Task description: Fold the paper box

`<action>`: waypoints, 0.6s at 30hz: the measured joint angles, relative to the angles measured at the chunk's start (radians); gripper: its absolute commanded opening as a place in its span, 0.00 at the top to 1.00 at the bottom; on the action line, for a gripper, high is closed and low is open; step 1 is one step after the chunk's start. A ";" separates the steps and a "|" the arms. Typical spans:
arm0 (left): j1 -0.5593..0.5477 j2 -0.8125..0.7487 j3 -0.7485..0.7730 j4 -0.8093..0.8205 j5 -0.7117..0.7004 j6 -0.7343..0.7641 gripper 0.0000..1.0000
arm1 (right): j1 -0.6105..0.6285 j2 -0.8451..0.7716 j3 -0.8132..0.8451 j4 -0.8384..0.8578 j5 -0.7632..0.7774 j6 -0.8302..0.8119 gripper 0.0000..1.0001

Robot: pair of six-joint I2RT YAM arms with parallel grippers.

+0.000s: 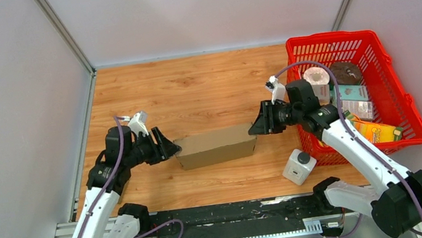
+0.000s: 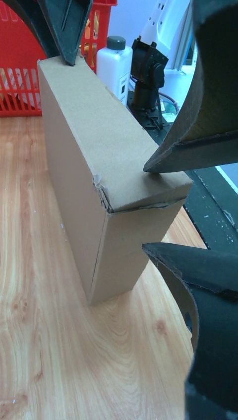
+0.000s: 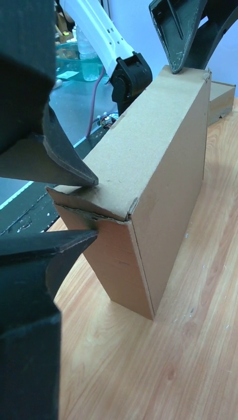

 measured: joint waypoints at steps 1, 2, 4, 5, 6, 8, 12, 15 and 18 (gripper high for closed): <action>0.000 0.018 0.013 -0.006 0.003 0.005 0.42 | -0.003 0.014 0.010 -0.001 -0.006 -0.003 0.61; 0.001 0.033 0.021 -0.007 0.007 0.008 0.48 | -0.008 0.026 0.018 -0.001 -0.013 -0.004 0.62; 0.002 0.067 0.028 0.000 0.029 0.009 0.54 | -0.016 0.039 0.023 -0.001 -0.026 -0.009 0.64; 0.003 0.076 0.027 0.011 0.049 0.006 0.60 | -0.019 0.039 0.022 -0.003 -0.030 -0.010 0.66; 0.005 0.075 0.020 0.027 0.062 0.006 0.61 | -0.021 0.034 0.018 -0.003 -0.033 -0.012 0.68; 0.008 0.037 -0.014 0.053 0.074 -0.003 0.65 | -0.023 0.010 -0.005 0.000 -0.043 -0.011 0.70; 0.006 -0.095 -0.087 0.040 0.084 -0.033 0.66 | -0.025 -0.090 -0.103 0.037 -0.083 0.021 0.70; 0.006 -0.171 -0.120 0.011 0.085 -0.081 0.56 | -0.028 -0.169 -0.204 0.106 -0.125 0.067 0.69; 0.006 -0.223 -0.123 -0.044 0.046 -0.117 0.43 | -0.009 -0.215 -0.259 0.155 -0.148 0.097 0.67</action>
